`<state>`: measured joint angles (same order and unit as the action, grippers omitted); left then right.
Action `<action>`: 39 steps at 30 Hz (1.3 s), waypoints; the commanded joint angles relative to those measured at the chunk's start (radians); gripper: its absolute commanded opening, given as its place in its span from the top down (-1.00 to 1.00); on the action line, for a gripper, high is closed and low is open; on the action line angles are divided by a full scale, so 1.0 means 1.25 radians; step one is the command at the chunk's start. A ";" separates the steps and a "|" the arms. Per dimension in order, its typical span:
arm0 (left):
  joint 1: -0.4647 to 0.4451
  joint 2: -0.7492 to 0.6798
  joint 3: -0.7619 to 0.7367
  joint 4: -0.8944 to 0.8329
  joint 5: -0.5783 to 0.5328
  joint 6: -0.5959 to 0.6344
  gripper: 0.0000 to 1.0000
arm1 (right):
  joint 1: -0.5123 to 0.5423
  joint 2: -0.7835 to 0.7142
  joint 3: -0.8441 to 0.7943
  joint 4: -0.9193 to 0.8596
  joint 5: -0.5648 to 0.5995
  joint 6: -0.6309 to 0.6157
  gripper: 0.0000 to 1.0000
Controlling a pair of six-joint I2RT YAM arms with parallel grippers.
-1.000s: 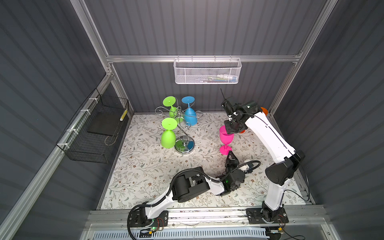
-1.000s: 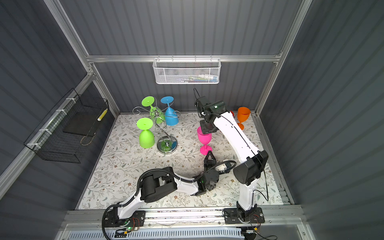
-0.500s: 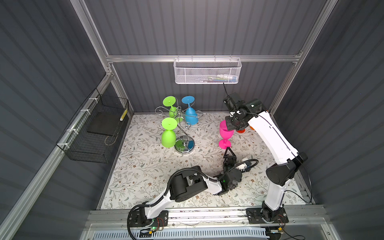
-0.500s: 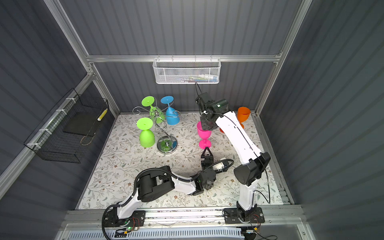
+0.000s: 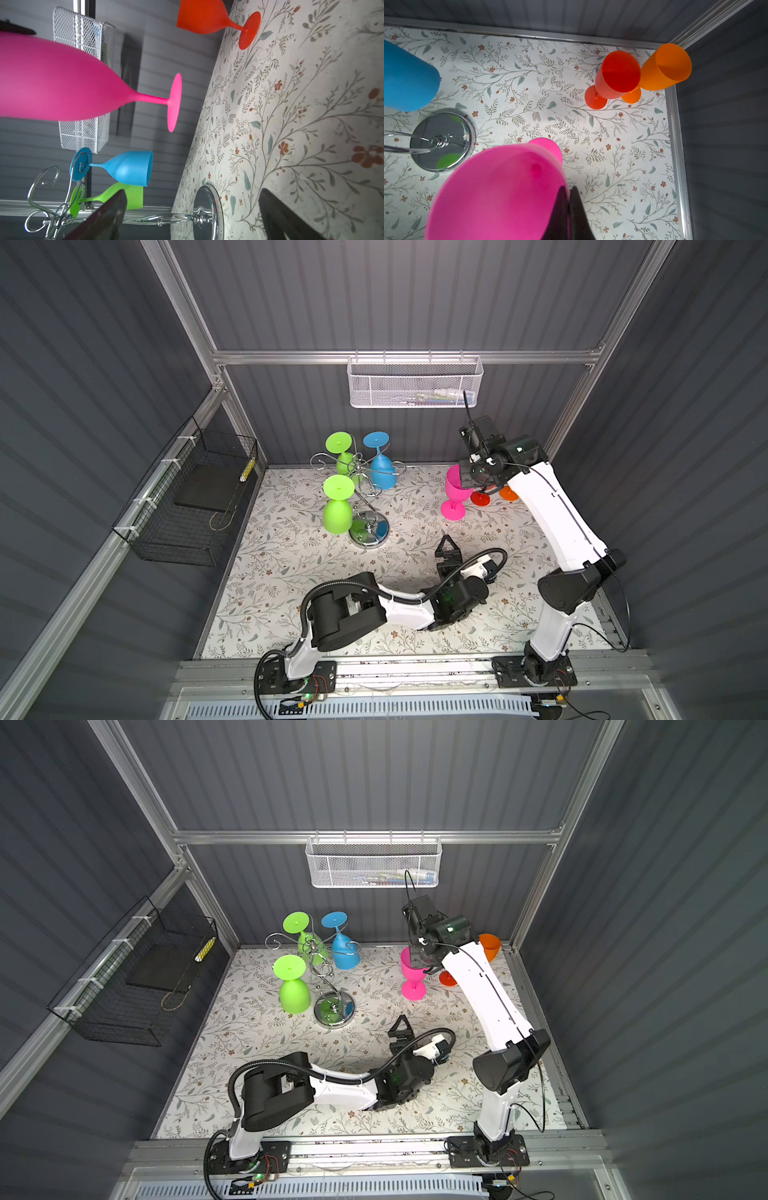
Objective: Take the wine glass off the wine glass rack
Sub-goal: 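Open and withdraw the left gripper while right gripper holds the pink glass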
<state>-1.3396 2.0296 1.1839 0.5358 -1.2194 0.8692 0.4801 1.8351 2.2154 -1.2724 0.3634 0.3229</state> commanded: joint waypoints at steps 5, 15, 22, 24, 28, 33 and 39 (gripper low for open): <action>-0.033 -0.080 -0.026 -0.313 0.082 -0.297 -0.99 | -0.042 -0.034 -0.081 0.128 0.006 -0.024 1.00; -0.088 -0.231 -0.088 -0.533 0.227 -0.518 -0.98 | -0.111 0.001 -0.143 0.252 -0.018 -0.045 1.00; -0.107 -0.331 -0.121 -0.640 0.340 -0.646 -0.98 | -0.147 0.063 -0.138 0.311 -0.044 -0.064 1.00; -0.115 -0.350 -0.136 -0.669 0.365 -0.688 -0.98 | -0.154 0.088 -0.129 0.319 -0.055 -0.066 1.00; -0.140 -0.370 -0.169 -0.719 0.382 -0.757 -0.98 | -0.159 0.134 -0.105 0.331 -0.068 -0.076 1.00; -0.158 -0.390 -0.200 -0.781 0.379 -0.835 -0.97 | -0.163 0.191 -0.075 0.346 -0.063 -0.086 1.00; -0.166 -0.472 -0.246 -0.837 0.368 -0.917 -0.97 | -0.164 0.254 -0.035 0.357 -0.049 -0.091 1.00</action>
<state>-1.5398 1.5024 0.8959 -0.4416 -0.7540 -0.1825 0.2810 2.1304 2.1307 -0.8520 0.2882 0.2192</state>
